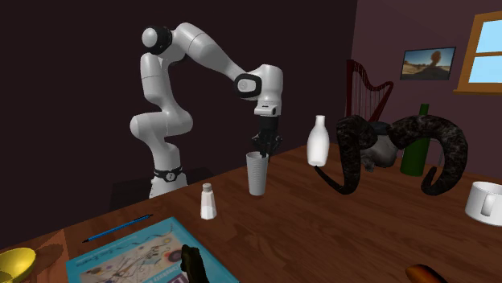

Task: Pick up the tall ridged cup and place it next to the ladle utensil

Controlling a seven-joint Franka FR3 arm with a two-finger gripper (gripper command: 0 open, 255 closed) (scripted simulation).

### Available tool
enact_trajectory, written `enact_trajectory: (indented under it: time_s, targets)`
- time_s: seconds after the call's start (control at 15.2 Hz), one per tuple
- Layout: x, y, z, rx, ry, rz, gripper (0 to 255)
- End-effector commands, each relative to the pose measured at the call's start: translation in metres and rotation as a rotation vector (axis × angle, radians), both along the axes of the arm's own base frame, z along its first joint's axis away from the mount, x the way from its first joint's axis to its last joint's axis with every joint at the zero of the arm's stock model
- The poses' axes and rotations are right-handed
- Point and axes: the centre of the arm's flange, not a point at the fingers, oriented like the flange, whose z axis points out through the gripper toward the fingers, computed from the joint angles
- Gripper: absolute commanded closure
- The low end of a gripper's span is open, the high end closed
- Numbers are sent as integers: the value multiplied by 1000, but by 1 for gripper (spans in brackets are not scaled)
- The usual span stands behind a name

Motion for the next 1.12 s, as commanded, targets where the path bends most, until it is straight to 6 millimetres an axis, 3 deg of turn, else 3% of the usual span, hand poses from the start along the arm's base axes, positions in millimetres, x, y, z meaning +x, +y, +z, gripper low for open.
enact_trajectory:
  time_s: [0.0, 0.33, 1.06]
  targets:
    - [0, 0, 0, 0, 0, 0, 255]
    - [0, 0, 0, 0, 0, 0, 255]
    - [0, 0, 58, 0, 0, 0, 255]
